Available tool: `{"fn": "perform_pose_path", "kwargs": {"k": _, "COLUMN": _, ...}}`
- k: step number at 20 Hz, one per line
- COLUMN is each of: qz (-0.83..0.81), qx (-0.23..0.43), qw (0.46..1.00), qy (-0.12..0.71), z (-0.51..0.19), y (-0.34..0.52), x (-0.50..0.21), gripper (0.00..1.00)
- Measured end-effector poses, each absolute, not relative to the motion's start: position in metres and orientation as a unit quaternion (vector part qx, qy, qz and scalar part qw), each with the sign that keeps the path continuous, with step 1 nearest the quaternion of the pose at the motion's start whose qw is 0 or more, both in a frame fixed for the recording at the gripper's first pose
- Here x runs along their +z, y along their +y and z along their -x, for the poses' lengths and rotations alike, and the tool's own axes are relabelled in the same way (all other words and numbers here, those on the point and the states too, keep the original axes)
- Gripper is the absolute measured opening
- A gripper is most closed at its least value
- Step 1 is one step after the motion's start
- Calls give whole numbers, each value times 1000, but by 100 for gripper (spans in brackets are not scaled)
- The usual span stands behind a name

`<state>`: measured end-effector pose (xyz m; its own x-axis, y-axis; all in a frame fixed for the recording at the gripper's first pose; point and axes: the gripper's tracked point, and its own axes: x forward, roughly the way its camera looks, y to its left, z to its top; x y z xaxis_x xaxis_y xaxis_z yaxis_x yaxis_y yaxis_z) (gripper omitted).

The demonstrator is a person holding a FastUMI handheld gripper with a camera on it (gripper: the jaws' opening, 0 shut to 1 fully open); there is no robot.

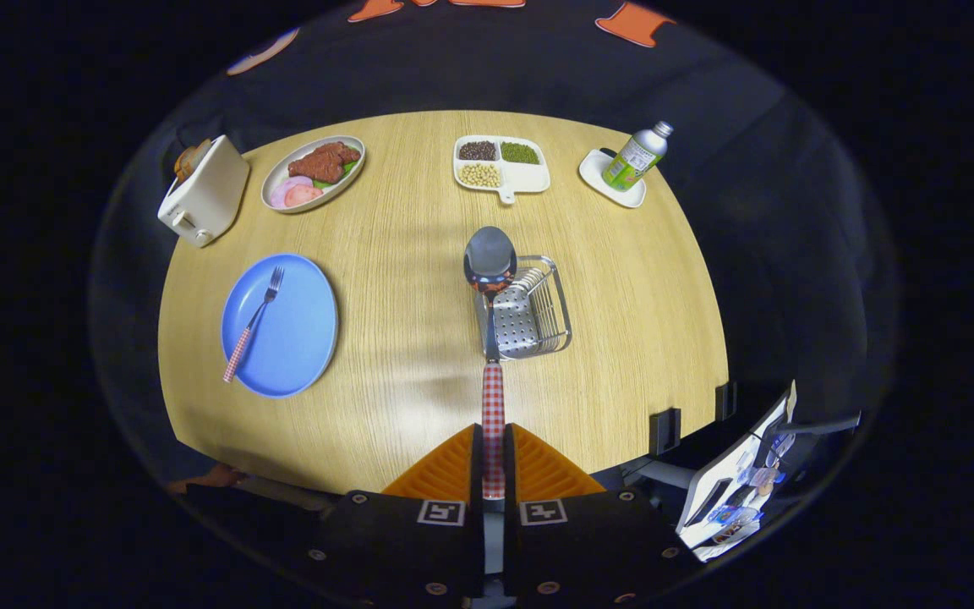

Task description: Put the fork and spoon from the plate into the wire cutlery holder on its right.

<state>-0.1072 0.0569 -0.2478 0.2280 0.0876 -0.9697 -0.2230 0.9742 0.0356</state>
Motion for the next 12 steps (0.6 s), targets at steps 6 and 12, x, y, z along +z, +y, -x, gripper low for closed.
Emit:
{"fn": "perform_pose_path", "kwargs": {"k": 6, "qz": 83, "qx": 137, "qw": 724, "qy": 671, "z": 102, "y": 28, "x": -264, "gripper": 9}}
{"fn": "perform_pose_path", "kwargs": {"k": 12, "qz": 105, "qx": 170, "qw": 673, "qy": 712, "z": 89, "y": 16, "x": -268, "gripper": 10}}
